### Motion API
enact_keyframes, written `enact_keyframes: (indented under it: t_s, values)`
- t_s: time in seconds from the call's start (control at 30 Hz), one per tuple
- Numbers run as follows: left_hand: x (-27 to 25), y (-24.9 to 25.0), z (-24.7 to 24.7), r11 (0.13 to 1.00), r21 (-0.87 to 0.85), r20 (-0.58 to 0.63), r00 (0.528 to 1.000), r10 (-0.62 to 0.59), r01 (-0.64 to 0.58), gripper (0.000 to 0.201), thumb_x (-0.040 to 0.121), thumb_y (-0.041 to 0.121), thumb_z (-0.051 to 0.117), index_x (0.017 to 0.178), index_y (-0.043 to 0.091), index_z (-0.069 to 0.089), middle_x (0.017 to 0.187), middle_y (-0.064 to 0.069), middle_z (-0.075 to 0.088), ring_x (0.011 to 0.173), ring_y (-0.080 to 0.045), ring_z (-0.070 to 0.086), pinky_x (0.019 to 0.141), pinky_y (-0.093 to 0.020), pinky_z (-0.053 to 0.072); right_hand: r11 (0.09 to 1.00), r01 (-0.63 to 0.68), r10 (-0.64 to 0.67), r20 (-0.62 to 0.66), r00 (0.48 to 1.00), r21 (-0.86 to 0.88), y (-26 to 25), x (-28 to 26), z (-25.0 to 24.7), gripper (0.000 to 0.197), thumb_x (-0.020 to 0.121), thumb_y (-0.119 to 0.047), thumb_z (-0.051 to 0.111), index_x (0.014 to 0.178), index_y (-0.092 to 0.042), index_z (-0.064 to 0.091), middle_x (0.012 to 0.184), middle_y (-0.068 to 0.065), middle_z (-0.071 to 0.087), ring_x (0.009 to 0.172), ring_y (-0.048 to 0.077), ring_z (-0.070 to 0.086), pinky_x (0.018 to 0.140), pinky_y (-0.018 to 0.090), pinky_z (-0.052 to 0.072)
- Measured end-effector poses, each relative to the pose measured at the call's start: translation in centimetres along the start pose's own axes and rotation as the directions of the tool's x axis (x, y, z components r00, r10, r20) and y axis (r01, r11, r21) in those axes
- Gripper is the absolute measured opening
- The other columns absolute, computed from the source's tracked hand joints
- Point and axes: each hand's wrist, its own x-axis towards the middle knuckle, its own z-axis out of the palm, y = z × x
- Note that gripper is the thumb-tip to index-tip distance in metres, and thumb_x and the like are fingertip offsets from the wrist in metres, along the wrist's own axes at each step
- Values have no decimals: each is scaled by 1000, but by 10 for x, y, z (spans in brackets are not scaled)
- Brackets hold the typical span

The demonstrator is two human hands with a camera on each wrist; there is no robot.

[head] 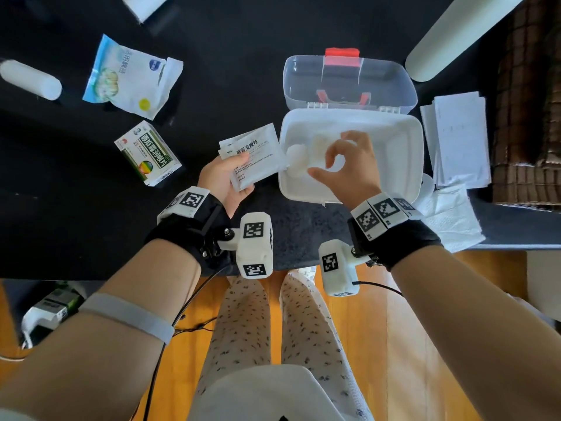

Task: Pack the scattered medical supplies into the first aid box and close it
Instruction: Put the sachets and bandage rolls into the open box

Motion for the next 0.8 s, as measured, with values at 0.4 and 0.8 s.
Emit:
enact_keyframes:
  t_s: [0.4, 0.8]
  values:
    - [1, 3, -10, 1000, -4, 7, 1000, -4, 4, 13, 87, 9, 55, 89, 18, 63, 87, 2, 69, 71, -8, 67, 51, -16, 43, 962, 100, -92, 43, 995, -255, -19, 6, 17, 55, 71, -21, 72, 122, -32, 54, 128, 5, 42, 123, 24, 39, 101, 42, 36]
    - [3, 11, -29, 1000, -12, -10, 1000, -4, 4, 12, 87, 9, 55, 92, 18, 61, 91, 1, 69, 74, -9, 67, 48, -16, 43, 954, -135, 78, -212, 974, -268, -34, 18, 27, 40, 72, -38, 70, 110, -41, 59, 124, 6, 39, 116, 27, 37, 95, 41, 28]
